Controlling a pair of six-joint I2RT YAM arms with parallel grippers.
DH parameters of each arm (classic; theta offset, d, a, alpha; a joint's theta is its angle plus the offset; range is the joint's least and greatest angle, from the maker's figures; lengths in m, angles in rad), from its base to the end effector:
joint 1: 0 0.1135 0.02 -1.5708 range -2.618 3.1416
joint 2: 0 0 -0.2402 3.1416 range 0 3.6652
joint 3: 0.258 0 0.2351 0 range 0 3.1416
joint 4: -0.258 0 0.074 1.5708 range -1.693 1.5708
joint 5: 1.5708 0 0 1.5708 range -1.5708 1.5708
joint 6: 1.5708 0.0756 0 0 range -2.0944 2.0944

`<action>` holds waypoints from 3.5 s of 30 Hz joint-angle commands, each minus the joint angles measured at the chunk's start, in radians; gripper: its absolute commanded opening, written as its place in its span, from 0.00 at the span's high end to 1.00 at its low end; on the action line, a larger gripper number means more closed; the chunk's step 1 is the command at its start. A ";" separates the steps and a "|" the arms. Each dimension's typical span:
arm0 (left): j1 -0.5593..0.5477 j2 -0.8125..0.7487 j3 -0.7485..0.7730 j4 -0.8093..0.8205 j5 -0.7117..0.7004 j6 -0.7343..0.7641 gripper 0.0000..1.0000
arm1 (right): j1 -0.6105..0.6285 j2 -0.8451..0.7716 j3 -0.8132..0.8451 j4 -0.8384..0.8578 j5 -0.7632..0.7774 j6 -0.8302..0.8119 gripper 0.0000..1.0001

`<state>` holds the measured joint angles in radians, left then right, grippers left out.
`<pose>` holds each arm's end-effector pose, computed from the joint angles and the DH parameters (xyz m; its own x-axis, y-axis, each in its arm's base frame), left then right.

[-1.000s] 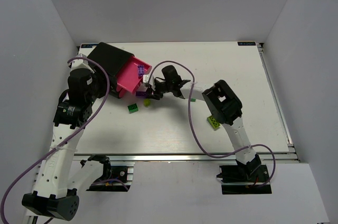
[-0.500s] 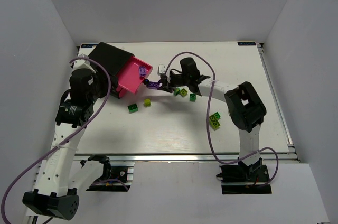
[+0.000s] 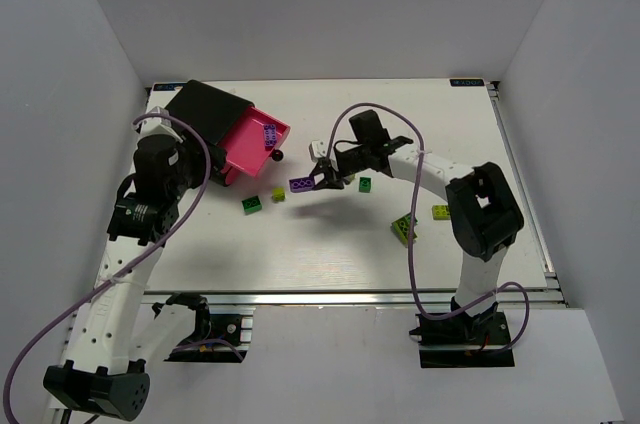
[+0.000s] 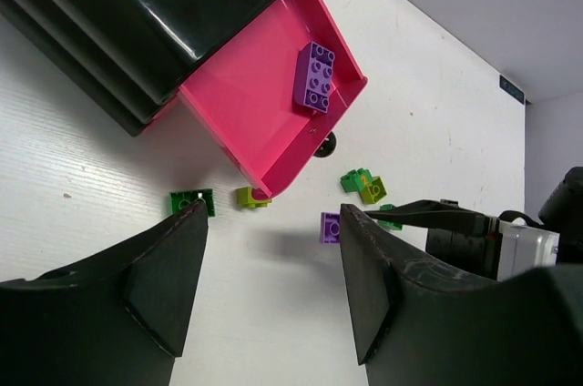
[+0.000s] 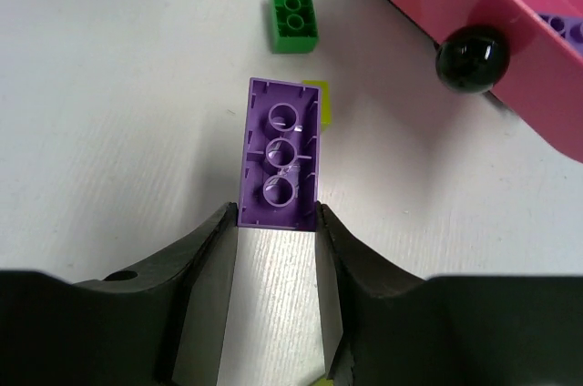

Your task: Sort the legos into containers by color

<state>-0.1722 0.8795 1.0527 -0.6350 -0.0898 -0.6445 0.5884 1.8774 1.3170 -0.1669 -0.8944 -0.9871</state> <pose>0.2121 -0.0300 0.3303 -0.4059 -0.5368 -0.7397 -0.1905 0.8413 -0.5059 0.3063 0.2752 0.1918 0.3894 -0.3681 -0.8443 -0.9200 -0.1991 -0.3376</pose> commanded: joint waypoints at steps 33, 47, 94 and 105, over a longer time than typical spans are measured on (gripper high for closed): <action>-0.019 0.025 -0.172 0.158 0.343 0.002 0.69 | 0.128 0.233 0.577 0.291 0.202 0.514 0.33; -0.113 0.386 0.044 0.225 0.619 0.193 0.82 | -0.080 -0.132 0.173 0.386 0.529 0.806 1.00; -0.320 0.978 0.458 0.049 -0.505 0.568 0.27 | -0.308 -0.264 -0.047 0.311 0.416 0.855 1.00; -0.309 0.963 0.475 0.058 -0.665 0.556 0.09 | -0.322 -0.248 -0.044 0.316 0.408 0.858 1.00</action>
<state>-0.5003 1.8648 1.4815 -0.5972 -0.6544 -0.0792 0.2741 1.6253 1.2297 0.1223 -0.4728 -0.1375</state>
